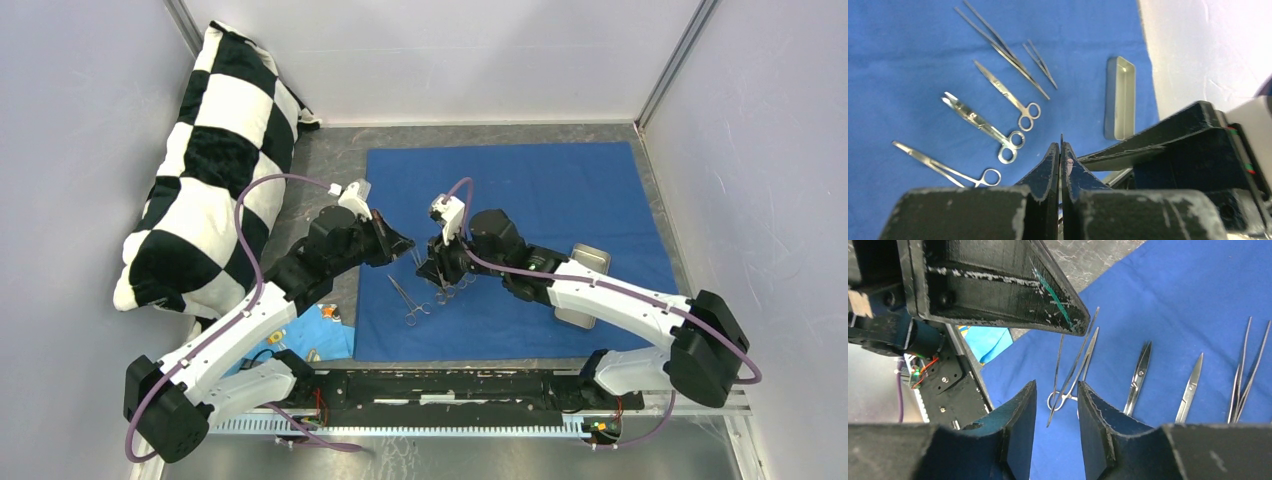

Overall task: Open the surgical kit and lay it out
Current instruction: Place the medical item in the surgical kit.

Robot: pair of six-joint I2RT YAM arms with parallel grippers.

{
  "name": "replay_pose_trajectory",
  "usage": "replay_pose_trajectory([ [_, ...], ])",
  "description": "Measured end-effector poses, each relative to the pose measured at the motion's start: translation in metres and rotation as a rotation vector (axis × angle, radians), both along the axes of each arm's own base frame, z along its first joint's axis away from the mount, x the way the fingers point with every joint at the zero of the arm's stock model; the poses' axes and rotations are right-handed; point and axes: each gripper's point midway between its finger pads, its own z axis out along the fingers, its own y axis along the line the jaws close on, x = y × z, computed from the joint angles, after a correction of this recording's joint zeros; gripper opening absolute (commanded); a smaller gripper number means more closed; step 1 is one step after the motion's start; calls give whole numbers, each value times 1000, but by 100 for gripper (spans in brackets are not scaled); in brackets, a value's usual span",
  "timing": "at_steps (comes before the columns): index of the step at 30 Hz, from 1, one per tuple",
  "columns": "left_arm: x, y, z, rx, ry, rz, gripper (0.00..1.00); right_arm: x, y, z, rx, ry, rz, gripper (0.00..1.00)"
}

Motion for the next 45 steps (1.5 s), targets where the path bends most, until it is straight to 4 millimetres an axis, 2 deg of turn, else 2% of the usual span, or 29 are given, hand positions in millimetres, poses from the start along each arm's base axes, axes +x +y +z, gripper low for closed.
replay_pose_trajectory([
  [5, 2, 11, -11, 60, 23, 47, 2, 5, 8, 0, -62, -32, -31, 30],
  [13, 4, 16, -9, 87, 15, 65, 2, 8, 14, -10, -111, -31, -46, 30],
  [18, 4, 17, -10, 97, 14, 62, 2, 8, 16, -15, -125, -24, -44, 16],
  [22, 3, 18, -11, 99, 16, 63, 2, 7, 16, -15, -125, -23, -42, 0],
  [24, 3, 18, -10, 98, 14, 63, 4, 7, 16, -15, -125, -25, -41, 0],
  [25, 3, 18, -10, 99, 13, 62, 16, 7, 16, -15, -124, -25, -41, 0],
  [27, 4, 18, -9, 106, 5, 58, 49, 7, 17, -14, -122, -26, -42, 0],
  [28, 4, 19, -9, 114, -3, 53, 60, 8, 17, -14, -120, -28, -45, 0],
  [30, 5, 22, -6, 134, -25, 54, 75, 11, 15, -13, -116, -33, -56, 0],
  [31, 6, 24, -3, 141, -41, 62, 78, 13, 14, -13, -115, -33, -61, 0],
  [35, 12, 39, 23, 187, -146, 103, 83, 35, -14, -25, -134, -20, -129, 0],
  [38, 19, 52, 54, 228, -257, 145, 84, 70, -56, -44, -200, 7, -234, 0],
  [41, 26, 66, 76, 275, -345, 193, 84, 98, -93, -67, -289, 40, -316, 0],
  [43, 28, 77, 85, 309, -389, 232, 84, 109, -108, -86, -372, 70, -338, 0],
  [45, 30, 85, 89, 335, -423, 258, 84, 114, -113, -101, -441, 88, -334, 0],
])
